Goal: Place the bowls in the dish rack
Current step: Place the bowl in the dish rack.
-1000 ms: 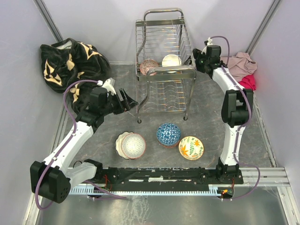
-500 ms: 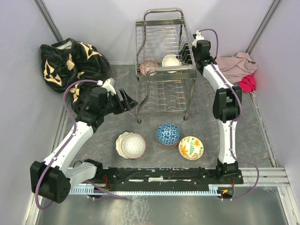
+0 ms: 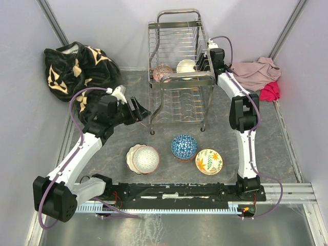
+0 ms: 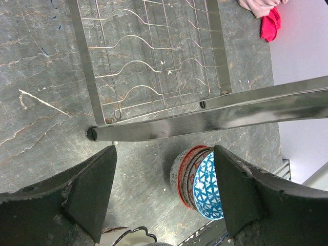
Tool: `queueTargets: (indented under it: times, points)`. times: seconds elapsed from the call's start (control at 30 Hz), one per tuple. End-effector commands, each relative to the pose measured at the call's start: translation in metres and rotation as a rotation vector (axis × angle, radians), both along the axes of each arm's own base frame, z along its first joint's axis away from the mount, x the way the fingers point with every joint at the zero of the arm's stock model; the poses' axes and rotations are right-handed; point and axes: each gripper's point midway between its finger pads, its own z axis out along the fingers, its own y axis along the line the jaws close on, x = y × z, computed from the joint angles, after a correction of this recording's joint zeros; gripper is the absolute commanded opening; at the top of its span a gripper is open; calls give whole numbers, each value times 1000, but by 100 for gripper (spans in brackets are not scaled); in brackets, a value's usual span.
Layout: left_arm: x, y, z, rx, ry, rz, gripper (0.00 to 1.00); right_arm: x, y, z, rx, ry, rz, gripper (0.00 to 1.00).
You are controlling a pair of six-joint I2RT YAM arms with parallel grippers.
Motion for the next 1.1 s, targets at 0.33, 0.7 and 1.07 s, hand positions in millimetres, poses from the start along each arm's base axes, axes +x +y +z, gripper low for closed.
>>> queueTargets:
  times: [0.33, 0.7, 1.07]
  points:
    - [4, -3, 19, -26, -61, -17, 82, 7, 9, 27, -86, -184, 29, 0]
    - [4, -3, 17, -25, -54, -16, 82, -13, -3, 59, -164, -493, -110, 0]
    - [5, -3, 15, -21, -49, -14, 82, -37, -8, 96, -319, -759, -305, 0]
